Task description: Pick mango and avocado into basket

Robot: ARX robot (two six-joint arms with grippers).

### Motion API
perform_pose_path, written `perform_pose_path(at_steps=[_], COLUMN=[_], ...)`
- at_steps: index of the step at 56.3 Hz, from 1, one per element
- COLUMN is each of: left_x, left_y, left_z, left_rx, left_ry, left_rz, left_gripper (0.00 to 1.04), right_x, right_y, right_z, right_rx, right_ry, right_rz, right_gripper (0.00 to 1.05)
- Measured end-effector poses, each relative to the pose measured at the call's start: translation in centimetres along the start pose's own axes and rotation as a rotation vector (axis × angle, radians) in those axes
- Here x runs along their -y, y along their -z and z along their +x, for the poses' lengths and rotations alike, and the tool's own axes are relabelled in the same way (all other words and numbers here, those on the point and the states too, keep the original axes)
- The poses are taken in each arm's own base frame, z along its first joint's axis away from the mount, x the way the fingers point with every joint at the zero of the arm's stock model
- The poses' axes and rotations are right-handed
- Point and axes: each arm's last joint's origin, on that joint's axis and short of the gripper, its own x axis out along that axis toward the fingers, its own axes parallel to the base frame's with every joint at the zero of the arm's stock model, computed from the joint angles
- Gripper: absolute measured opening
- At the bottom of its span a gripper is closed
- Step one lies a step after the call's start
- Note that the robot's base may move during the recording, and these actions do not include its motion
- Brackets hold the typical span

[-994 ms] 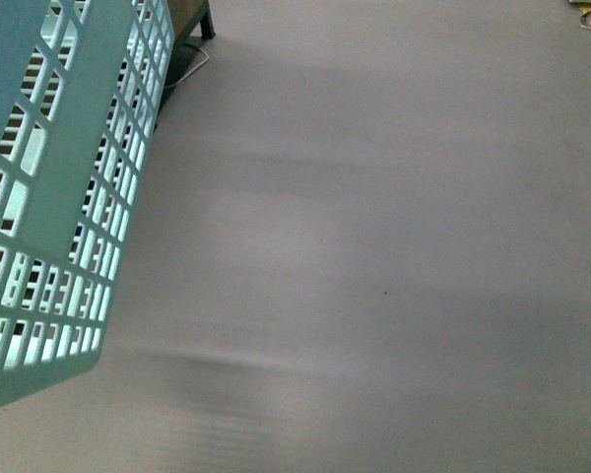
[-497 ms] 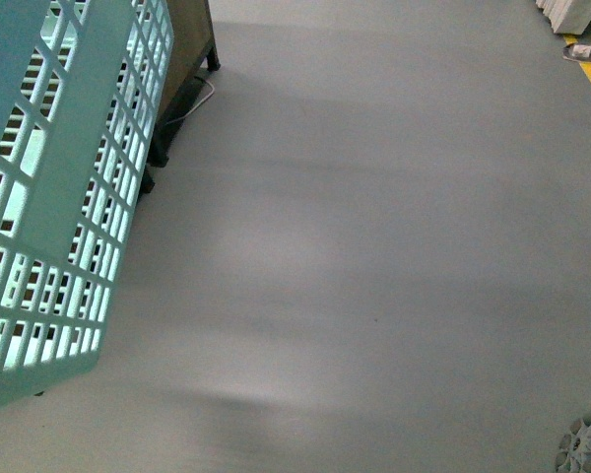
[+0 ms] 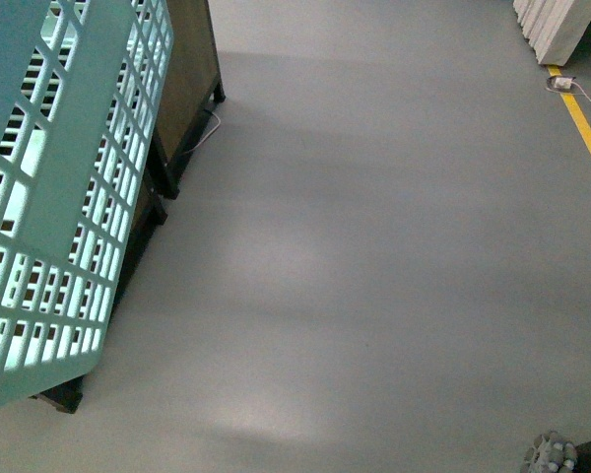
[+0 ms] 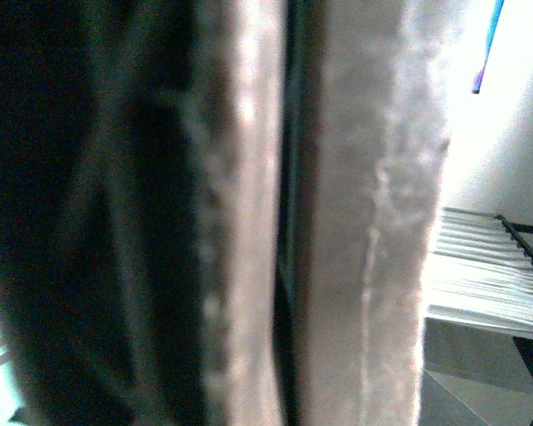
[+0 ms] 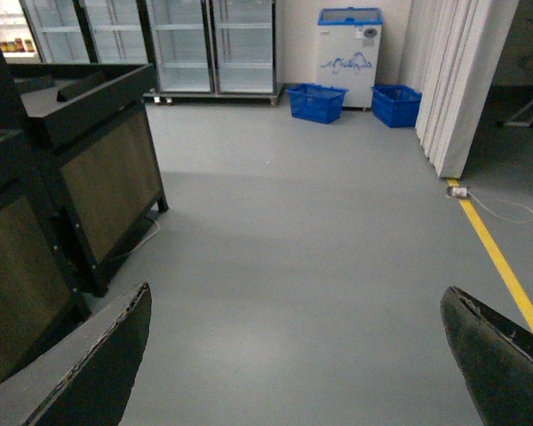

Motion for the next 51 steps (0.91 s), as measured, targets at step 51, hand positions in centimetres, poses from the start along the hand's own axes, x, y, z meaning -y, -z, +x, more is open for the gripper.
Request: perform_pose_path(at_steps=[51], left_x=[0.04], left_y=[0.25], left_z=[0.01], left_rx=[-0.031], left_ry=[0.002], left_rz=[-0.021], left_gripper=[0.26], right_x=[0.01], right_y=[0.00], right_z=[0.00], right_rx=[0.000], right_ry=[0.003], right_rz=[0.000], right_gripper=[0.96])
